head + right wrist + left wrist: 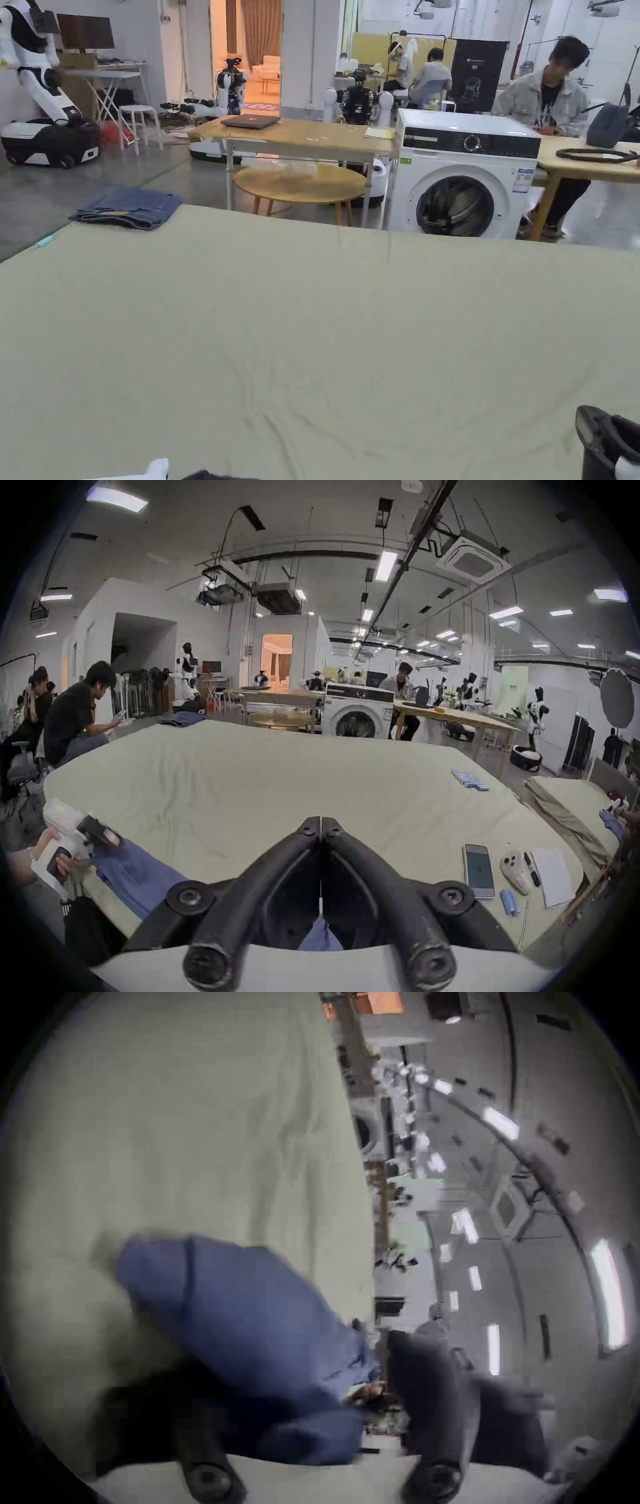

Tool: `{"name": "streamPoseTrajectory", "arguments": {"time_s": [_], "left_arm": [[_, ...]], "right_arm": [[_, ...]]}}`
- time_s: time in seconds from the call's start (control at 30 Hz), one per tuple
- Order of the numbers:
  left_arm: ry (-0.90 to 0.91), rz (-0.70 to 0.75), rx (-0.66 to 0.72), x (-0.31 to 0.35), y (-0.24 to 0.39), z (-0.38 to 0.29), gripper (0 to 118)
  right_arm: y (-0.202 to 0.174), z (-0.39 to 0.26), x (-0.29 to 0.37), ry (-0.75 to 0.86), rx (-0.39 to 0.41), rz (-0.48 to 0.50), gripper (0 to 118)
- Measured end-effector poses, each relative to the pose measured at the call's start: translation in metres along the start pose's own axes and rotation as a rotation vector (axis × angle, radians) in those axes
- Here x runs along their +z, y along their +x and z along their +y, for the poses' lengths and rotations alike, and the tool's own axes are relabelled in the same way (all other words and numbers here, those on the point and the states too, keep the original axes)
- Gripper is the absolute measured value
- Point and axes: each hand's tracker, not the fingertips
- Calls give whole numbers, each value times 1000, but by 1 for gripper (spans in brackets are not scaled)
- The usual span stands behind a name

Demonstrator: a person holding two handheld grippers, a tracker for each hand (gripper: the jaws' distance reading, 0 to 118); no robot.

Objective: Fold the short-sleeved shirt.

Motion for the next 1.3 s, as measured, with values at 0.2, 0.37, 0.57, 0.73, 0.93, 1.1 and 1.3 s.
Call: {"name": "streamPoseTrajectory", "arguments": {"time_s": [0.2,0.37,0.57,0.73,0.93,1.1,1.3], "left_arm": [[85,123,-51,29,7,4,5],[298,227,-3,115,12,26,5],[261,548,-371,101,88,-6,5],[130,406,-550,8,157,-72,5],[-14,522,-630,-104,135,-81,64],[-48,423,-641,-96,145,-90,86],[254,605,-803,-72,168,-106,65]], "right_arm": [[-2,8,6,19,-4,-6,0],[5,12,14,56,-10,-32,0],[4,11,8,71,-45,-20,0],[-3,8,6,76,-74,17,0],[2,1,17,80,-117,25,0],[17,-5,27,88,-133,13,0],[34,-12,30,85,-160,-7,0]]}}
